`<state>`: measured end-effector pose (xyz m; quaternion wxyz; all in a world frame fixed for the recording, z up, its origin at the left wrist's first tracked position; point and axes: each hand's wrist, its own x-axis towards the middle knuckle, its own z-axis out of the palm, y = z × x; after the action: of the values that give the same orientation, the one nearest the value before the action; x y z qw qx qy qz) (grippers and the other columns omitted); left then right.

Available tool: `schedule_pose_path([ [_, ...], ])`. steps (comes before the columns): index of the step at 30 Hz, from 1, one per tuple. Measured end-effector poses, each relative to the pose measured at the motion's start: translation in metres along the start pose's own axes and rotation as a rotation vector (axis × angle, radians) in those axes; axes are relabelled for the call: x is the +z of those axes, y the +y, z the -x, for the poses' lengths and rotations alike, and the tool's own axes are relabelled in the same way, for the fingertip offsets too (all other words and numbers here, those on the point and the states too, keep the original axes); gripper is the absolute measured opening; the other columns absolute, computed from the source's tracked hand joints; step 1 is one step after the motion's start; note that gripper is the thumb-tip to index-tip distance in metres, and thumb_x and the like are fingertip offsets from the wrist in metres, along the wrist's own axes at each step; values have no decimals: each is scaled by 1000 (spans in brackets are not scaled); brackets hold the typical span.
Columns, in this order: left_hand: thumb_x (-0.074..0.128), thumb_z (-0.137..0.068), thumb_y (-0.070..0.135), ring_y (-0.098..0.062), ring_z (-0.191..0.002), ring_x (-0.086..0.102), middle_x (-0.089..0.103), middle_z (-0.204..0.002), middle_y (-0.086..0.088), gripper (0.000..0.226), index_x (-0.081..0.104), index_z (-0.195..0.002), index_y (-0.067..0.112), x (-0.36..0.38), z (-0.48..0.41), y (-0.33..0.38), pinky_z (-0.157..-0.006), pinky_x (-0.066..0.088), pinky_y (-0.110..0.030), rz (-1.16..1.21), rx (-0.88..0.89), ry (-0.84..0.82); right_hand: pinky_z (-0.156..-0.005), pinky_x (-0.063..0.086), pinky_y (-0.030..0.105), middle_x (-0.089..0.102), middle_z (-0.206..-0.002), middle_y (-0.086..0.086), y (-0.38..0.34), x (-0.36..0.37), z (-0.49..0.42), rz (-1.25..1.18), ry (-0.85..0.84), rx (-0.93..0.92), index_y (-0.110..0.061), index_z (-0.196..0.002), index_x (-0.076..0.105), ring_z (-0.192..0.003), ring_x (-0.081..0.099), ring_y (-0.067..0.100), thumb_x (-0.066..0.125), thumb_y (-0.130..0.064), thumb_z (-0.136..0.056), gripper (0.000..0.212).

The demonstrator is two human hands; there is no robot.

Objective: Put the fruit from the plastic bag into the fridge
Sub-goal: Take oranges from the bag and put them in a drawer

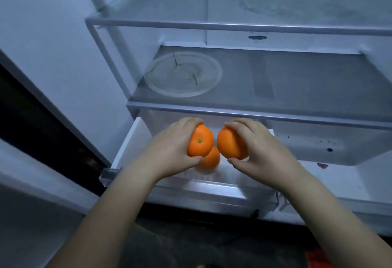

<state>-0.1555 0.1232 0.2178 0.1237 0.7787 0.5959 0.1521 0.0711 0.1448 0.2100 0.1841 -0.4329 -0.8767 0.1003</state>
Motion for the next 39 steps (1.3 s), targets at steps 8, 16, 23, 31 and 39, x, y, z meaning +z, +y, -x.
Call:
schedule_pose_path([
  [8,75,-60,50,-18,-118,47,49,-126,6,78,42,-128,34,30,-12,-37,-93,44,-36,-78,-167,-339,-92,43,36,41,-131,-1,16,31,-30,150,-501,-75,-25,-135,34,-120,41,19,70,-43,-73,74],
  [16,75,-68,41,-22,-120,43,43,-127,1,83,33,-139,31,44,-13,-61,-87,41,-33,-219,-215,-468,-93,40,32,39,-138,-1,18,65,-46,210,-614,-307,-22,-137,33,-123,38,22,64,-36,-80,67],
  [23,70,-75,33,-23,-119,46,41,-135,-2,75,32,-139,28,50,-22,-65,-78,34,-28,-235,-157,-681,-83,44,35,44,-128,4,8,89,-58,231,-681,-406,-19,-131,38,-115,42,25,62,-30,-83,55],
  [31,67,-82,26,-27,-122,46,43,-140,-5,75,26,-145,28,59,-25,-60,-90,41,-34,-364,-115,-746,-86,45,37,47,-125,6,11,103,-56,248,-736,-393,-18,-132,38,-112,45,24,65,-28,-81,58],
  [39,77,-72,32,-26,-110,53,51,-130,-5,86,27,-142,27,61,-31,-65,-92,48,-42,-250,-149,-776,-91,45,35,43,-135,5,13,108,-62,237,-738,-283,-18,-139,32,-118,43,23,65,-28,-82,67],
])
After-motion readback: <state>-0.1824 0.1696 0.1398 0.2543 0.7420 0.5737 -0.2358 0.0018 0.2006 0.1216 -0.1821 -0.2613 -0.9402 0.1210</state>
